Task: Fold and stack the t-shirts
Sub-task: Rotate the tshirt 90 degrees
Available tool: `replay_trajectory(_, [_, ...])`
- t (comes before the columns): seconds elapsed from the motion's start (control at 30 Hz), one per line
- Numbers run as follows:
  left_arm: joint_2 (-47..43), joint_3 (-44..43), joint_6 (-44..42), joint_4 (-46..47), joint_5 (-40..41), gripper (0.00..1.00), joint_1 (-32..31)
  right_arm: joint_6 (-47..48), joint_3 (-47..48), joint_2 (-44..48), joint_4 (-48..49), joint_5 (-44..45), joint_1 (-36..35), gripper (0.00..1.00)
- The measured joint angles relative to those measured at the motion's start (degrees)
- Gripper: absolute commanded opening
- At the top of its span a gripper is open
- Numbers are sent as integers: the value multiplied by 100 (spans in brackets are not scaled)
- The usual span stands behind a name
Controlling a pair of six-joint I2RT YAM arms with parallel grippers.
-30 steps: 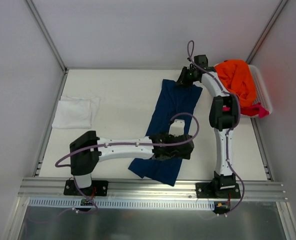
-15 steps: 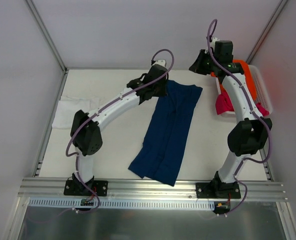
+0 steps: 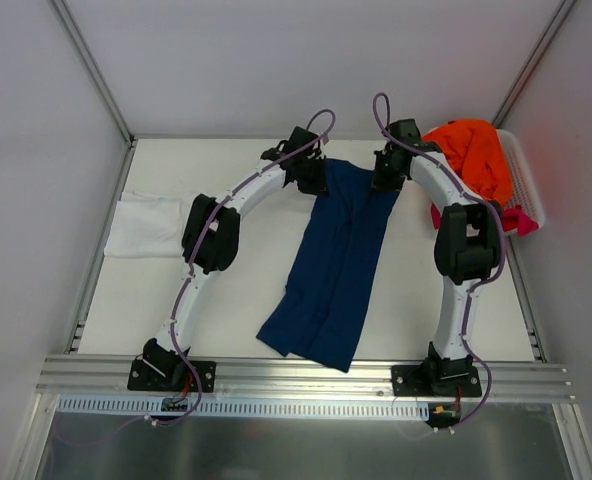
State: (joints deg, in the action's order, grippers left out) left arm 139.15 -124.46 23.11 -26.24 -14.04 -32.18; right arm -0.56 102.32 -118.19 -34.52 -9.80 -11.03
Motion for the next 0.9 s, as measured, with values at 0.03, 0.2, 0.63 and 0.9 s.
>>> replay_trajectory(0.03, [98, -103, 4, 0, -151, 0, 70, 0, 20, -114, -63, 101, -50, 1])
replay_trajectory(0.2, [540, -634, 35, 31, -656, 0, 306, 2, 166, -542, -321, 595, -275, 1])
replay_trajectory(0.63, [1567, -1351, 546, 452, -1602, 0, 413, -133, 610, -1259, -824, 1751, -531, 0])
replay_trajectory(0.9, [1746, -1456, 986, 763, -1738, 0, 599, -153, 1381, -1720, -1088, 1777, -535, 1])
